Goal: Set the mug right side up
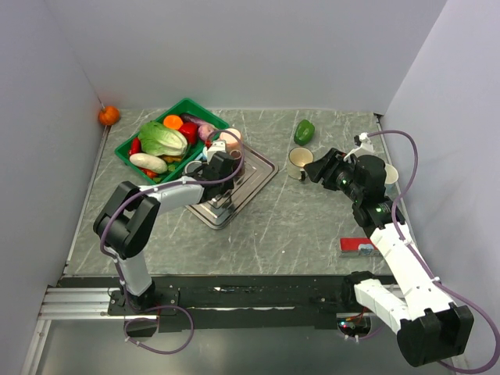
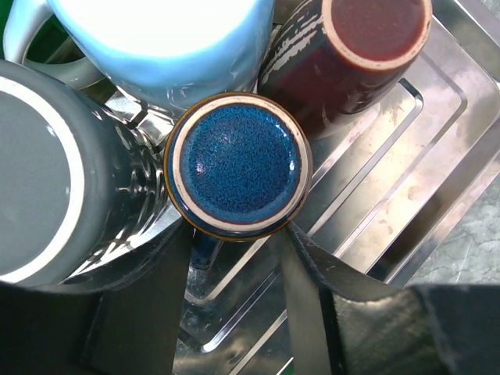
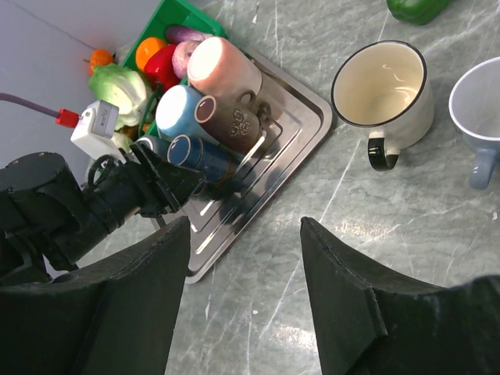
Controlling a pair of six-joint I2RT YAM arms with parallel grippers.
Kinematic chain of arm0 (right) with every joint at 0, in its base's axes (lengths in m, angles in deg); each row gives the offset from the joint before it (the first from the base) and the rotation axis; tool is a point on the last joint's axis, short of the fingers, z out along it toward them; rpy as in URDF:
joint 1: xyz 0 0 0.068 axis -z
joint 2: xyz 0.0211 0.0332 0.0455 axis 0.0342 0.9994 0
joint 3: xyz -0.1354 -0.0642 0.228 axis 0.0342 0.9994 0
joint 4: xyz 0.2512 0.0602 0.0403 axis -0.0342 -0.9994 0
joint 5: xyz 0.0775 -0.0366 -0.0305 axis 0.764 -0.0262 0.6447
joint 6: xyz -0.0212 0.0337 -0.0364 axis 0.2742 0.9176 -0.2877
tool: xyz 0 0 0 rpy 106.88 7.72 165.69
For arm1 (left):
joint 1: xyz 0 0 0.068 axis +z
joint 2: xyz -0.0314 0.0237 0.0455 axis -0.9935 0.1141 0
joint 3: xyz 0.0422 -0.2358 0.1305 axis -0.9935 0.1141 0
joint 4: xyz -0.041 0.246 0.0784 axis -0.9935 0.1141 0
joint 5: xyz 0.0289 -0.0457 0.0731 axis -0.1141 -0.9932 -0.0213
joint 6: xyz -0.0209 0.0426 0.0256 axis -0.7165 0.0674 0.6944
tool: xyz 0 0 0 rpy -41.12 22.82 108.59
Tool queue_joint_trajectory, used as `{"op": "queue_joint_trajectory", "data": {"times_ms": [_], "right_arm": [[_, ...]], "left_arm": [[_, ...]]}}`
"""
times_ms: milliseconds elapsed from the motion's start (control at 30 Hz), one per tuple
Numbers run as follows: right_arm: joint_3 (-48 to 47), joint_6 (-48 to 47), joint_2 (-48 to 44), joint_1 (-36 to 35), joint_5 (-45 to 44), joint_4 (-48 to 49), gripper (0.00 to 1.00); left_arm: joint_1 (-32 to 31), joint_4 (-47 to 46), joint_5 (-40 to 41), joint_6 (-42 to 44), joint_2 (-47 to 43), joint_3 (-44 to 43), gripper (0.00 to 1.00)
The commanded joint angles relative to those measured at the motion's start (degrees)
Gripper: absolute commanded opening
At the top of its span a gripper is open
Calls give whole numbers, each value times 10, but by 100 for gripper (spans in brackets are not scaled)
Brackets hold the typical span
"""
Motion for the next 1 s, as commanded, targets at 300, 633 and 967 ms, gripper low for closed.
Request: {"op": "queue_joint_trajectory", "data": {"times_ms": [300,633,967], "right_arm": [[2,2,-13,-3,1,7,61],[3,1,-17,-2,-2,4,59],[1,3,-20,-3,-2,3,59]], "left_arm": [[6,-11,13,-4,13,-23,20],[4,-17,10,-5,17,-21,1],[2,-22,10,-2,1,-10,1]]}}
